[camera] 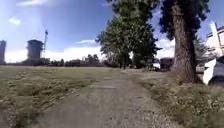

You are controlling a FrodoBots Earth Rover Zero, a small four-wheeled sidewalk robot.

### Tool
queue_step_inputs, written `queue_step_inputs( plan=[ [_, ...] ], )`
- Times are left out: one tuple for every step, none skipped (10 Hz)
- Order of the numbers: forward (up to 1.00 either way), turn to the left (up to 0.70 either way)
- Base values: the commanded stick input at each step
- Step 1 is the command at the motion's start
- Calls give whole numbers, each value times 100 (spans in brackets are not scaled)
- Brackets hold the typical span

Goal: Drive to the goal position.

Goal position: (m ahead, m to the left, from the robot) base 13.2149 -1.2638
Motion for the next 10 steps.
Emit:
queue_step_inputs(
  plan=[
    [100, 15],
    [100, 2],
    [100, 1],
    [100, 0],
    [100, 0],
    [100, 0],
    [100, 0],
    [100, 0],
    [100, 0],
    [100, 0]
  ],
)
